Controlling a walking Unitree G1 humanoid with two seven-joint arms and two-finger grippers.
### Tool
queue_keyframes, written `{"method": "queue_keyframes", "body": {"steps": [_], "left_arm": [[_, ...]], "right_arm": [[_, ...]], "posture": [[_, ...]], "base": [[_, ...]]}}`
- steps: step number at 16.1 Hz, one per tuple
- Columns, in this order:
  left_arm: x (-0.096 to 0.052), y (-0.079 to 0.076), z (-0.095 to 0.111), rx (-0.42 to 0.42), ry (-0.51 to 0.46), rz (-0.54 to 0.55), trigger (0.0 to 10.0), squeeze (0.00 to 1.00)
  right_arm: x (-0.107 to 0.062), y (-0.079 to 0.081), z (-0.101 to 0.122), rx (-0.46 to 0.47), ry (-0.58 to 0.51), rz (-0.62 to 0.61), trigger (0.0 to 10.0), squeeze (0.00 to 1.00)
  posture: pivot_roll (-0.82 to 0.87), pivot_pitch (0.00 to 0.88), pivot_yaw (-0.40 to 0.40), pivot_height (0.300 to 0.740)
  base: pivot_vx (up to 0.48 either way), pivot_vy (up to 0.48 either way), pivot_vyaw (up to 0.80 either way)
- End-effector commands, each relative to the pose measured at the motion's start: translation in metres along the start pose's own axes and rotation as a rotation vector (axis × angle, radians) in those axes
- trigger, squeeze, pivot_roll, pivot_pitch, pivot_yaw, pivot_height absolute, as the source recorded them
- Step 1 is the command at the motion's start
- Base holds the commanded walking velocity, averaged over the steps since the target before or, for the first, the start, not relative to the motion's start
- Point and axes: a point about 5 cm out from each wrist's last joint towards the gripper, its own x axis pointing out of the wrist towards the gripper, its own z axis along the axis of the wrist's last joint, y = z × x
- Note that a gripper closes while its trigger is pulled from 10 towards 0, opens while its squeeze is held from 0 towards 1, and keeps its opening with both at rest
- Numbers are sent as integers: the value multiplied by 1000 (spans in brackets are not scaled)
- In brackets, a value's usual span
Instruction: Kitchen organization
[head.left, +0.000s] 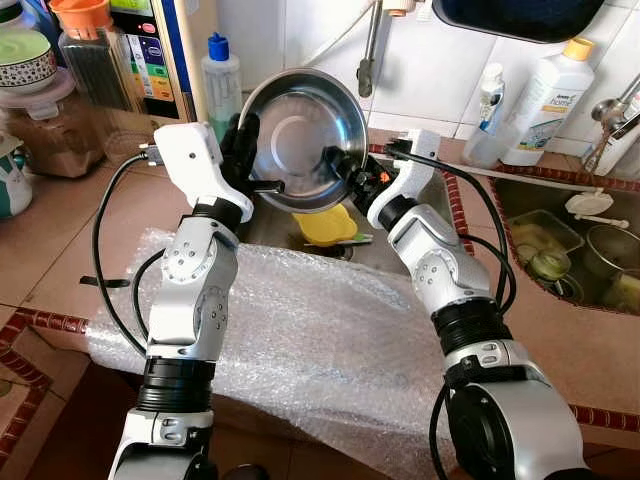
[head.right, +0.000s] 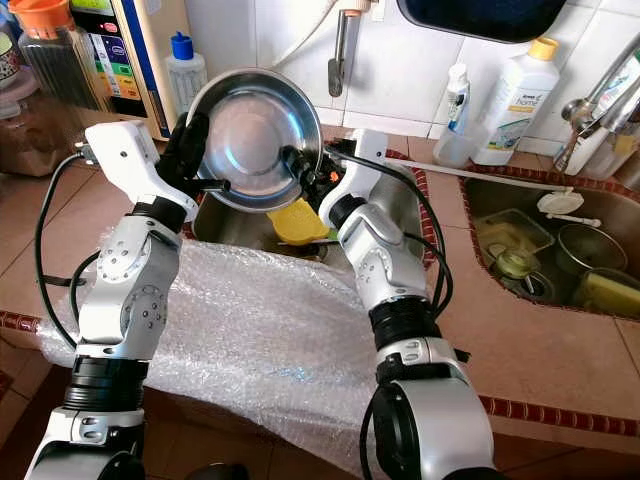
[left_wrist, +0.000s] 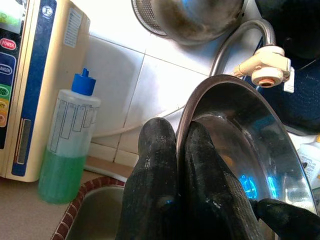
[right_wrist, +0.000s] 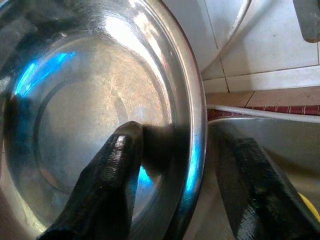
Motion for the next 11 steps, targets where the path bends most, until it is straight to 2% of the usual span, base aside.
{"method": "queue_keyframes", "body": {"steps": [1, 5, 8, 9, 10, 11], "left_arm": [[0, -6, 8, -16, -34, -39, 0, 0], [-1, -6, 4, -12, -14, -41, 0, 0], [-3, -7, -1, -9, 13, -49, 4353, 0], [-3, -7, -2, -8, 17, -52, 4824, 0], [-4, -7, -3, -8, 22, -54, 8392, 0], [-4, -7, -3, -9, 26, -55, 10000, 0]], "right_arm": [[0, -6, 5, 10, -5, -31, 0, 0], [-1, -8, 4, 18, -7, -36, 0, 0], [-2, -10, 4, 41, -9, -55, 0, 0], [-2, -11, 4, 46, -10, -61, 0, 0], [-2, -12, 4, 58, -15, -70, 0, 0], [-2, -12, 4, 62, -17, -75, 0, 0]], "posture": [[110, 58, -68, 740], [109, 60, -66, 740], [111, 62, -66, 740], [111, 62, -65, 740], [112, 61, -64, 740], [112, 62, -64, 740]], "base": [[0, 0, 0], [0, 0, 0], [0, 0, 0], [0, 0, 0], [0, 0, 0], [0, 0, 0]]}}
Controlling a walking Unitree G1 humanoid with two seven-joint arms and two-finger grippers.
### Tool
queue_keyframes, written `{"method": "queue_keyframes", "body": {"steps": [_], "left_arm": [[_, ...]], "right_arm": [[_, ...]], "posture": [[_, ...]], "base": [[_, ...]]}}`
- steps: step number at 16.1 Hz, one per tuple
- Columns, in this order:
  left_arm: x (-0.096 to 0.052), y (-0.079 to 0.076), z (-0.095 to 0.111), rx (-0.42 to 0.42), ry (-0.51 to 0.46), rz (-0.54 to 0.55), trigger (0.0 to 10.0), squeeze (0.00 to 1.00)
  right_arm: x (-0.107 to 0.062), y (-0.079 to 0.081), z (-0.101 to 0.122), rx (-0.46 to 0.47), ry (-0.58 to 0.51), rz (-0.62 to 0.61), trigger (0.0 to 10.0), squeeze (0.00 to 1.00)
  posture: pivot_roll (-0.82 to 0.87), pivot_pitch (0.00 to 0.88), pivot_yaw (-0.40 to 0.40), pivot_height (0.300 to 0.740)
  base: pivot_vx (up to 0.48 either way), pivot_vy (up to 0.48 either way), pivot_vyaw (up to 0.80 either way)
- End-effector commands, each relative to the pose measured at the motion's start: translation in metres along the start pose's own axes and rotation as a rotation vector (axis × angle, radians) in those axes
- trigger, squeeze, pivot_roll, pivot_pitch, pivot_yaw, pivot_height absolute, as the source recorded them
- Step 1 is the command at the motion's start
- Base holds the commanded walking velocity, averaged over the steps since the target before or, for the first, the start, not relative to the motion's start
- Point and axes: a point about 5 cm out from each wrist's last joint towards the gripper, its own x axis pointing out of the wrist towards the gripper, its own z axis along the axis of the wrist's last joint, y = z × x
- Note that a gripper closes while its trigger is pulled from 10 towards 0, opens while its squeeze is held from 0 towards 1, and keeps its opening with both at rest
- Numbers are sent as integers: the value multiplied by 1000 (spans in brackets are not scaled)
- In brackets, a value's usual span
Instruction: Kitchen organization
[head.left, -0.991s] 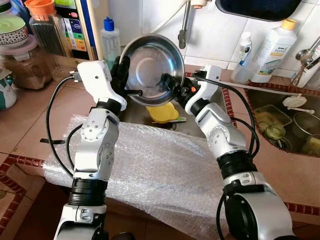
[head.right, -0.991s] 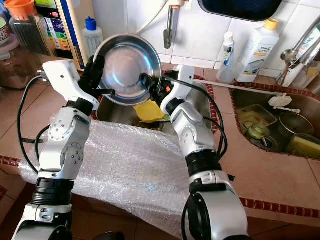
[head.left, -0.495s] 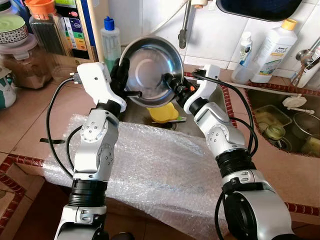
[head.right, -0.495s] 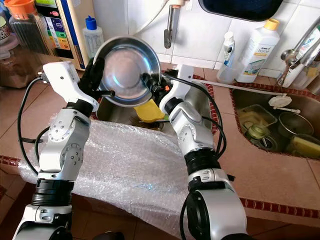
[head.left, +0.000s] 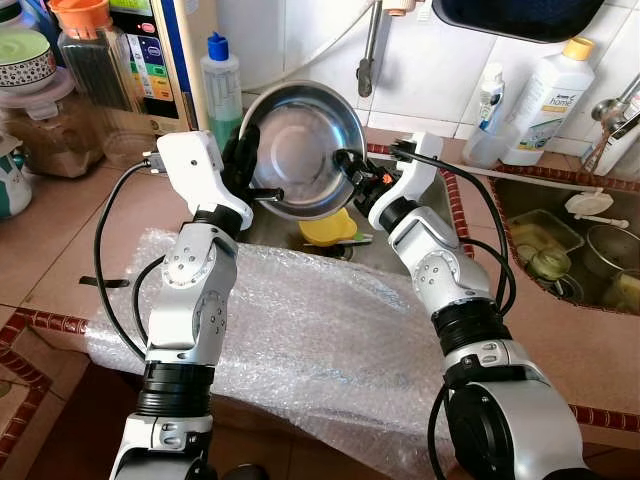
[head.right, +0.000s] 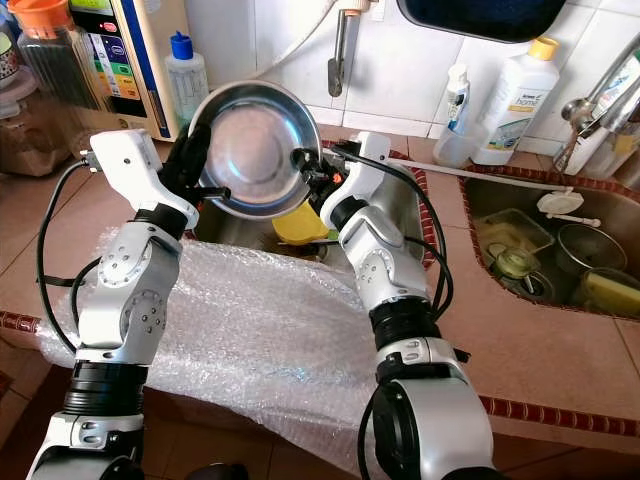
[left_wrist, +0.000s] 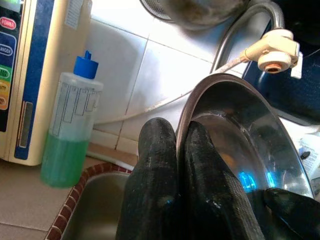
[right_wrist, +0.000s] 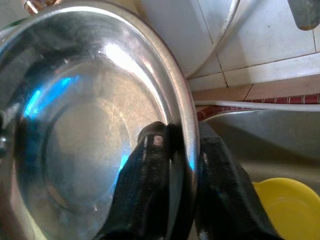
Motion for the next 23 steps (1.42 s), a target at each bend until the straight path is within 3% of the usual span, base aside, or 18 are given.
{"method": "queue_keyframes", "body": {"steps": [1, 2, 4, 5, 6, 9, 14, 18, 21, 23], "left_arm": [[0, -11, 4, 1, -18, -69, 10000, 0], [0, -11, 4, -1, -14, -72, 10000, 71], [0, -11, 3, 2, -11, -71, 10000, 78], [0, -11, 3, 1, -9, -71, 10000, 133], [0, -11, 2, -2, -5, -78, 10000, 1000], [-2, -12, -1, 8, 14, -89, 10000, 1000], [-15, -3, -21, 64, 130, -86, 10000, 1000], [-32, 3, -34, 115, 215, -89, 10000, 1000], [-55, 12, -48, 183, 314, -87, 10000, 1000], [-64, 13, -52, 194, 354, -82, 10000, 1000]], "right_arm": [[-1, -9, 8, 0, -16, -62, 0, 0], [-1, -10, 8, 2, -17, -71, 0, 0], [-1, -11, 8, 7, -18, -75, 0, 0], [-1, -11, 8, 7, -17, -76, 0, 0], [-1, -12, 7, 14, -17, -80, 0, 0], [-1, -13, 7, 31, -18, -94, 0, 0], [2, -20, 11, 28, -60, -208, 0, 0], [-2, -36, 12, -45, -72, -348, 0, 0], [-9, -51, 9, -180, -39, -487, 0, 0], [-13, -58, 2, -207, -6, -545, 0, 0]], "posture": [[112, 62, -64, 740], [112, 62, -63, 740], [112, 61, -63, 740], [112, 61, -63, 740], [113, 59, -64, 740], [116, 59, -64, 740], [128, 63, -64, 740], [139, 63, -60, 740], [158, 65, -56, 740], [174, 67, -57, 740]], "base": [[0, 0, 0], [0, 0, 0], [0, 0, 0], [0, 0, 0], [0, 0, 0], [0, 0, 0], [0, 0, 0], [0, 0, 0], [0, 0, 0], [0, 0, 0]]}}
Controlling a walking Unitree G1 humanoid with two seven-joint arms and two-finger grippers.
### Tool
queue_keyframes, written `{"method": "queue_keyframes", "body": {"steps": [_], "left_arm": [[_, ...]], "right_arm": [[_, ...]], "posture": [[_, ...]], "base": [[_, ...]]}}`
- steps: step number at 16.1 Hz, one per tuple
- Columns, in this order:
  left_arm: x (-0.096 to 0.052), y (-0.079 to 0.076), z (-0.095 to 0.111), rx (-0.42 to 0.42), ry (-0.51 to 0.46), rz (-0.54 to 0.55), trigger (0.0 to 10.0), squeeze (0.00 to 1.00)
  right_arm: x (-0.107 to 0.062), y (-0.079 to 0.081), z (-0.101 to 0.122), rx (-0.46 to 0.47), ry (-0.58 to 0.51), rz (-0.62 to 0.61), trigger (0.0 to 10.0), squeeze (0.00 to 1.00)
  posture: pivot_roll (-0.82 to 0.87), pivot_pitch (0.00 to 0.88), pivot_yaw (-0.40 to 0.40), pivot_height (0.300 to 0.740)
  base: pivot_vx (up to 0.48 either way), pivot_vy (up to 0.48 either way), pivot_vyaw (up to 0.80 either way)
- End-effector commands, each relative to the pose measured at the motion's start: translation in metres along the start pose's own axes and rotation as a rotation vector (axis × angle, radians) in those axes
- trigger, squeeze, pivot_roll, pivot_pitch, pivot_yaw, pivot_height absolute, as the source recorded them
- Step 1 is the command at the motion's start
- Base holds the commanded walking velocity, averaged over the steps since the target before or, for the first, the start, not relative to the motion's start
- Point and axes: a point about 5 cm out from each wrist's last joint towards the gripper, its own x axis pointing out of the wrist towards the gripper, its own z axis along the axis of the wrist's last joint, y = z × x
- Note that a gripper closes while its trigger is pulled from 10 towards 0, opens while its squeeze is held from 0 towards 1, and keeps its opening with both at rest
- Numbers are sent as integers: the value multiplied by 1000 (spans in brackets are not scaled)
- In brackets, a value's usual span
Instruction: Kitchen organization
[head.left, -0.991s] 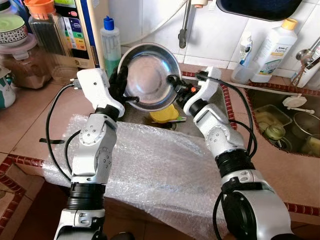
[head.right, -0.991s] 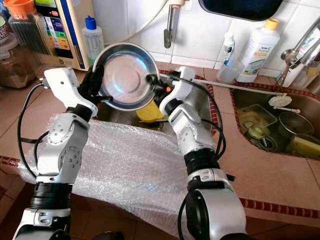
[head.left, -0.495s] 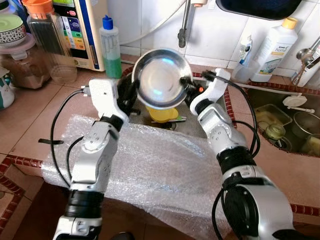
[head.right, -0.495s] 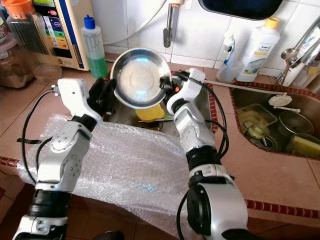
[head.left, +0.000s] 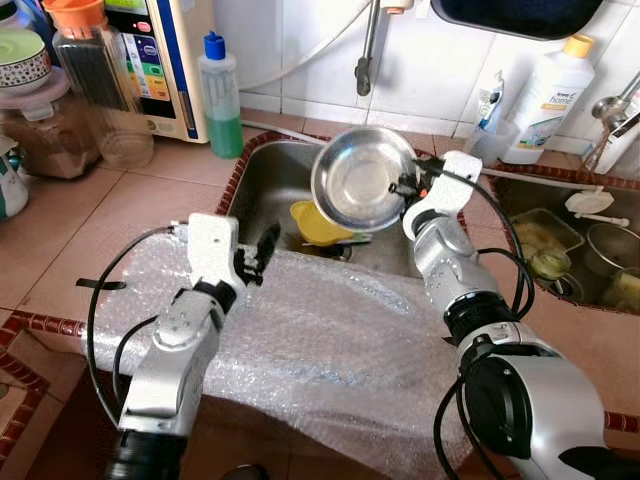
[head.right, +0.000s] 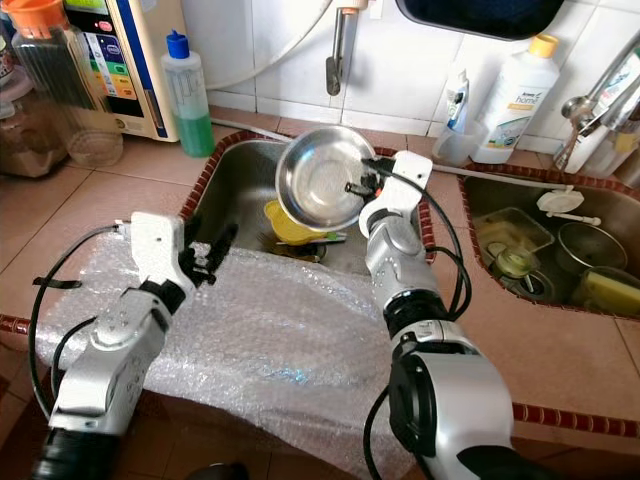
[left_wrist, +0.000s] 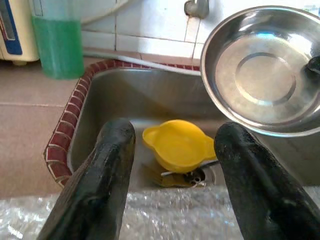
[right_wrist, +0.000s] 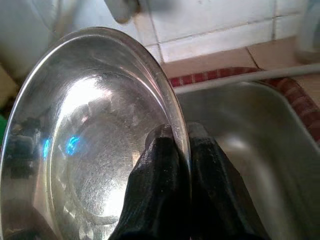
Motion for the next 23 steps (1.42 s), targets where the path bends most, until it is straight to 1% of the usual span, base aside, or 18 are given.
{"method": "queue_keyframes", "body": {"steps": [1, 2, 3, 7, 8, 9, 10, 12, 15, 16, 17, 19, 23], "left_arm": [[-3, -6, 0, 30, 12, -24, 10000, 1000], [-4, -7, 0, 50, 23, -35, 10000, 1000], [-5, -7, -1, 52, 28, -37, 10000, 1000], [-13, -11, -12, 67, 99, -60, 10000, 1000], [-14, -12, -13, 68, 111, -67, 10000, 1000], [-16, -14, -15, 68, 120, -71, 10000, 1000], [-17, -15, -16, 75, 131, -75, 10000, 1000], [-18, -15, -18, 77, 150, -79, 10000, 1000], [-21, -15, -21, 92, 184, -85, 10000, 1000], [-22, -15, -23, 98, 198, -87, 10000, 1000], [-22, -16, -24, 104, 207, -92, 10000, 1000], [-22, -16, -25, 108, 215, -95, 10000, 1000], [-19, -16, -21, 106, 191, -77, 10000, 1000]], "right_arm": [[1, -2, 1, -50, -1, -25, 0, 0], [0, -4, -4, -78, 18, -35, 0, 0], [-1, -5, -8, -87, 33, -47, 0, 0], [-3, -7, -20, -113, 94, -67, 118, 0], [-3, -7, -22, -124, 107, -63, 2745, 0], [-4, -7, -27, -121, 141, -58, 6667, 0], [-5, -6, -30, -139, 160, -45, 10000, 0], [-7, -5, -39, -158, 207, -34, 10000, 0], [-10, -4, -46, -189, 248, -18, 10000, 0], [-10, -4, -47, -194, 253, -12, 10000, 788], [-10, -3, -46, -197, 254, -11, 10000, 1000], [-10, -2, -47, -187, 257, 3, 10000, 1000], [-11, -4, -51, -192, 267, 3, 10000, 1000]], "posture": [[180, 66, -58, 740], [185, 64, -59, 740], [187, 64, -60, 740], [195, 67, -52, 740], [196, 68, -50, 740], [199, 70, -48, 740], [201, 69, -47, 740], [206, 71, -45, 740], [209, 71, -43, 740], [209, 70, -42, 740], [209, 70, -42, 740], [208, 67, -40, 740], [208, 68, -40, 740]], "base": [[0, 0, 0], [0, 0, 0], [0, 0, 0], [0, 0, 0], [0, 0, 0], [0, 0, 0], [0, 0, 0], [0, 0, 0], [0, 0, 0], [0, 0, 0], [0, 0, 0], [0, 0, 0], [0, 0, 0]]}}
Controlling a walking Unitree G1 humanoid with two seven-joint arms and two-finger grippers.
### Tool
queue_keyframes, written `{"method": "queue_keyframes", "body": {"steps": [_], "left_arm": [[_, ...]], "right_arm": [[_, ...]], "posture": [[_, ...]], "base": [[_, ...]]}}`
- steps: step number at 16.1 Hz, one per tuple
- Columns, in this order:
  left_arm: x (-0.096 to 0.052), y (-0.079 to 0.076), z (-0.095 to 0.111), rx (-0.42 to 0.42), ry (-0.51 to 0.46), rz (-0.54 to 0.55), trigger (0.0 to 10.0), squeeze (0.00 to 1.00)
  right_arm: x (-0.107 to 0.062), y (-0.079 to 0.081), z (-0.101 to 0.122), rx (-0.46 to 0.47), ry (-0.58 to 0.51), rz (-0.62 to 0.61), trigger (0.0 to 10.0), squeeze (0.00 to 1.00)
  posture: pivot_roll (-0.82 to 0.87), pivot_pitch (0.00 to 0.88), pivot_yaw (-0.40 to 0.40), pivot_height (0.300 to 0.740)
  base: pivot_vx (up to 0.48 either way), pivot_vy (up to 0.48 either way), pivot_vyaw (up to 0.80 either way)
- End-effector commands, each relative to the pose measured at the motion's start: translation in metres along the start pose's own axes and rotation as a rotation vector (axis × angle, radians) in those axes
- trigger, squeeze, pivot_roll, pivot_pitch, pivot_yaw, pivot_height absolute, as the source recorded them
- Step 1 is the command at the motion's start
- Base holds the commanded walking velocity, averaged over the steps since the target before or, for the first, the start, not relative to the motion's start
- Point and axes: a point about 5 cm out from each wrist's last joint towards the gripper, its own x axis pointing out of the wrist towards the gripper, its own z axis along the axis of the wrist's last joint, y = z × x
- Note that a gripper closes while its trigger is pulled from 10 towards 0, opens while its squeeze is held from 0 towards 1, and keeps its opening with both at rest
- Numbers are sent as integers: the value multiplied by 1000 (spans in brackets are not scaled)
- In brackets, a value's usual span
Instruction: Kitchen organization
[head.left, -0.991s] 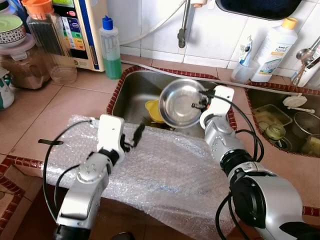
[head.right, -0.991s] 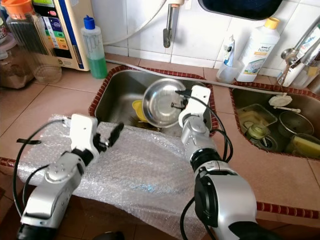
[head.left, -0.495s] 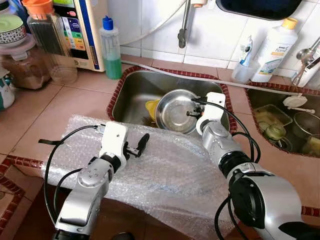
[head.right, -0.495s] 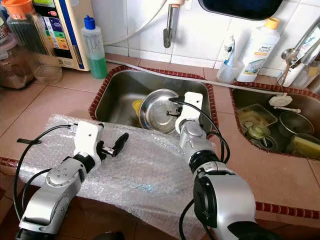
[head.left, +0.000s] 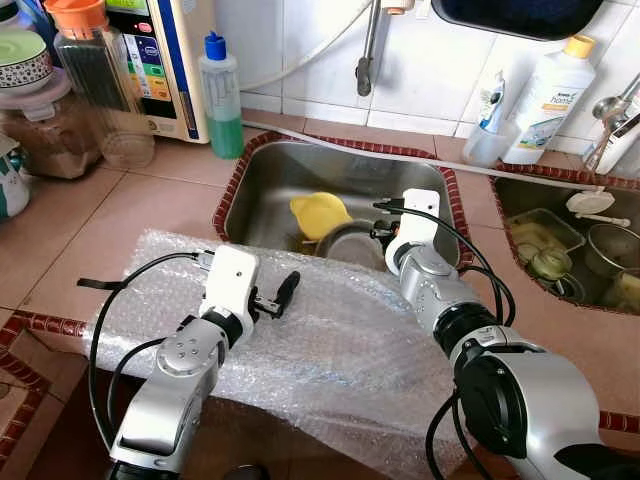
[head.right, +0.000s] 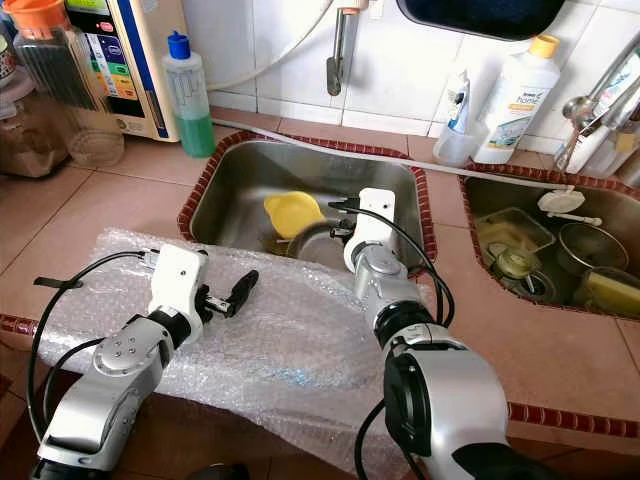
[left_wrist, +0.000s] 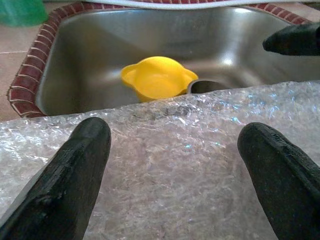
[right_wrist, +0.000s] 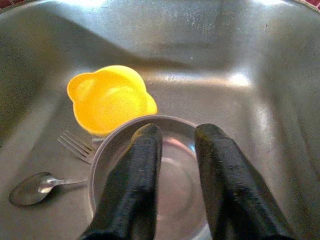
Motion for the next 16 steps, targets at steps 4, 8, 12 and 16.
{"method": "queue_keyframes", "body": {"steps": [4, 8, 12, 16], "left_arm": [[2, 4, 10, 1, -46, 40, 10000, 1000], [4, 2, 10, 5, -52, 41, 10000, 1000], [6, 11, 20, 17, -114, 134, 10000, 1000], [12, 9, 23, 1, -144, 149, 10000, 1000]], "right_arm": [[-1, -9, -3, 21, 4, -29, 10000, 1000], [-1, -14, 3, 47, -23, -20, 10000, 1000], [-1, -16, 12, 58, -87, 47, 10000, 1000], [-7, -29, 9, 40, -159, 71, 10000, 1000]], "posture": [[201, 69, -42, 740], [197, 61, -48, 740], [180, 50, -70, 740], [152, 28, -92, 740]], "base": [[0, 0, 0], [0, 0, 0], [0, 0, 0], [0, 0, 0]]}}
